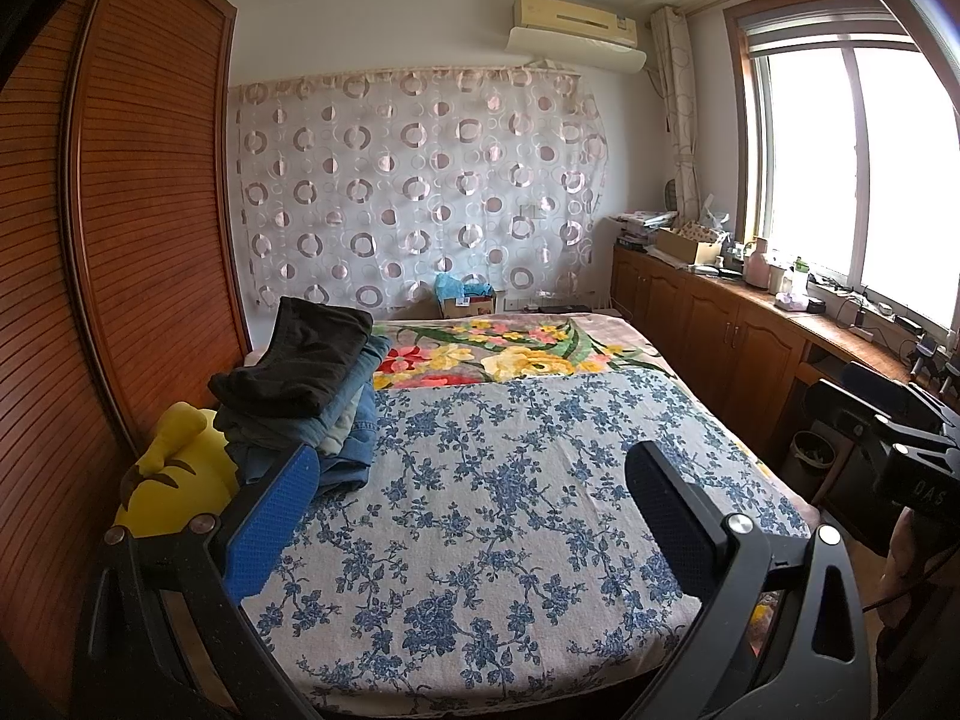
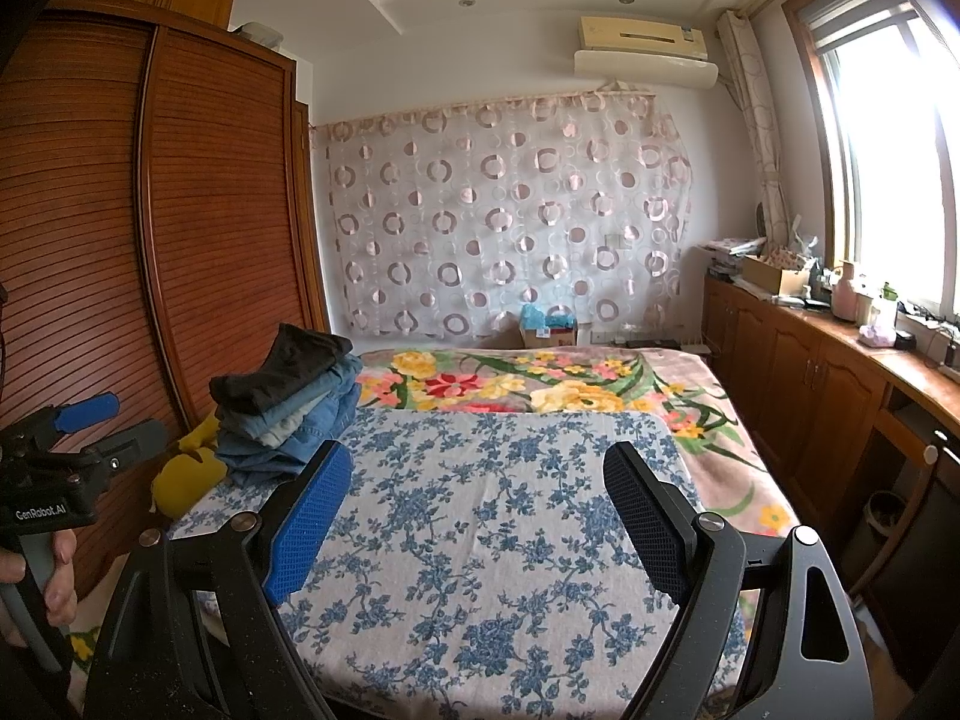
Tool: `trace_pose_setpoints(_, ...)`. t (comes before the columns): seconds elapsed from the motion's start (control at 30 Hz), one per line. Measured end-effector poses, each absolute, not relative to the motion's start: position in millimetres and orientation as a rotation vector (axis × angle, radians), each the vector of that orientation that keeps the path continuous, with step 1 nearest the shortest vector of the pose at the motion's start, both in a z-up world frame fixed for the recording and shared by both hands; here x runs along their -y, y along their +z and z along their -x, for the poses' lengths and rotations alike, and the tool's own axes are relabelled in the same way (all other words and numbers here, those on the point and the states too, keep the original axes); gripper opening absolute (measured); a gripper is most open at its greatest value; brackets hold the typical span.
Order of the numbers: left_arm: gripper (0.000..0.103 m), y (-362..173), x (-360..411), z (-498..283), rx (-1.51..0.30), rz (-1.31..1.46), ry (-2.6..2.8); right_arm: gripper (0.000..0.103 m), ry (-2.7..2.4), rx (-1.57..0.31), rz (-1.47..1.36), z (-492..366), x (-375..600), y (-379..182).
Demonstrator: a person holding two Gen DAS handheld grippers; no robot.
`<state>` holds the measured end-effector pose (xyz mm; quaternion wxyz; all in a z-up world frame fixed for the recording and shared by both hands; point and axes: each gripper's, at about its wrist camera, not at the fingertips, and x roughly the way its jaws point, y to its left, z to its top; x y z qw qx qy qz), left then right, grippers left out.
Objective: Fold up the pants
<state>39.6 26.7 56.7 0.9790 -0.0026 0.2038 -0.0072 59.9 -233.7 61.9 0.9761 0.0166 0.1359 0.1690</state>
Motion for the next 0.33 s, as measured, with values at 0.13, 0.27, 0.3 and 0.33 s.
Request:
trace_pose_setpoints(0.13,0.102,56.3,-27.0,-39.7,-0.41,0.005,-0.014,0.087,0.341,-0.273,-0.033,-59.2,232.8,61.6)
trace_pose_setpoints(0.27,0.102,56.3,-26.7,-39.6,-0.411,0.005,-0.015,0.087,0.34,-0.273,-0.033,-59.2,232.7,61.4)
trace_pose_setpoints(0.3,0.102,56.3,-26.8,-39.5,-0.411,0.005,-0.015,0.087,0.34,-0.274,-0.032,-59.6,232.9,61.7)
trace_pose_setpoints(0.33,0.102,56.4,-26.5,-39.6,-0.411,0.004,-0.014,0.087,0.34,-0.274,-0.032,-59.5,233.0,62.0)
